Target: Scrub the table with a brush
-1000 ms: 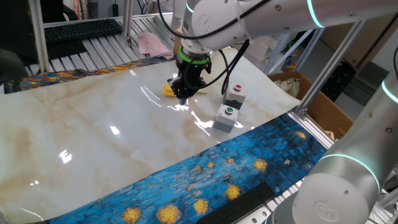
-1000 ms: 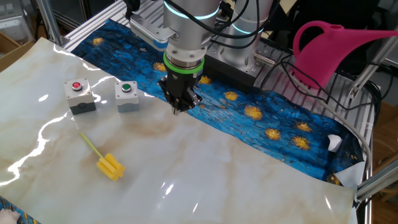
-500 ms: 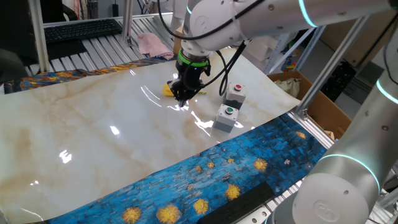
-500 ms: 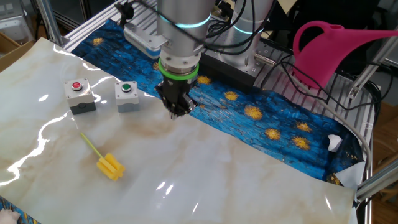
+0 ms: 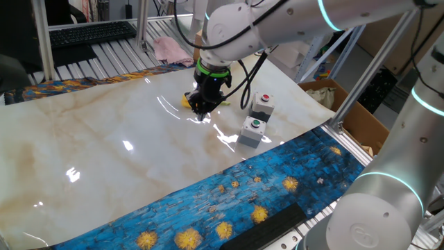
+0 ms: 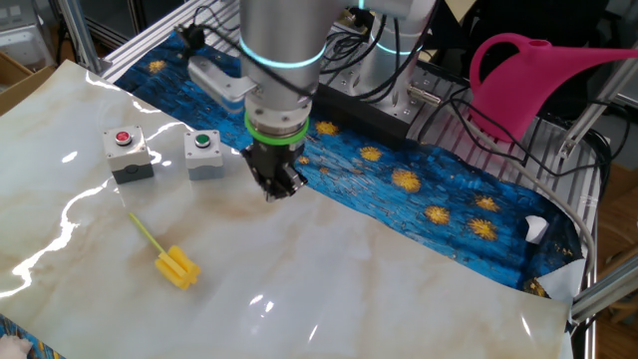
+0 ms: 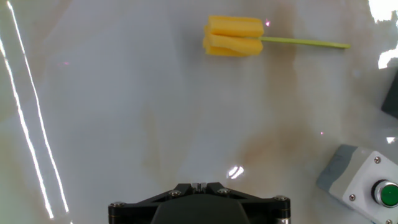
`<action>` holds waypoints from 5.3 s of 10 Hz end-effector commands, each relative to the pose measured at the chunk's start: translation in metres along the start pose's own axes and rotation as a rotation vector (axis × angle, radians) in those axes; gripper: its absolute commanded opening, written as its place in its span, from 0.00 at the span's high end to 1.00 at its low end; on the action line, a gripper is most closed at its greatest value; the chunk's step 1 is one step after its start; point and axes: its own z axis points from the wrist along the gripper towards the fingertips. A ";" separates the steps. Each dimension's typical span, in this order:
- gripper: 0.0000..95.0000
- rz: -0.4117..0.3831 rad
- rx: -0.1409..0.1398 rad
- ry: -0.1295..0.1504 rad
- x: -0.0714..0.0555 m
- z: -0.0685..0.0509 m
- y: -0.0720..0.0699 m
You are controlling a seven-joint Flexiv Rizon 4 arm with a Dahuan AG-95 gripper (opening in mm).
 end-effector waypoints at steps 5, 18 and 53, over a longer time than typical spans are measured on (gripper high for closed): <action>1.00 0.074 0.017 0.026 -0.028 0.012 -0.017; 1.00 0.264 0.045 0.053 -0.076 0.017 -0.035; 1.00 0.836 0.019 0.056 -0.130 0.031 -0.050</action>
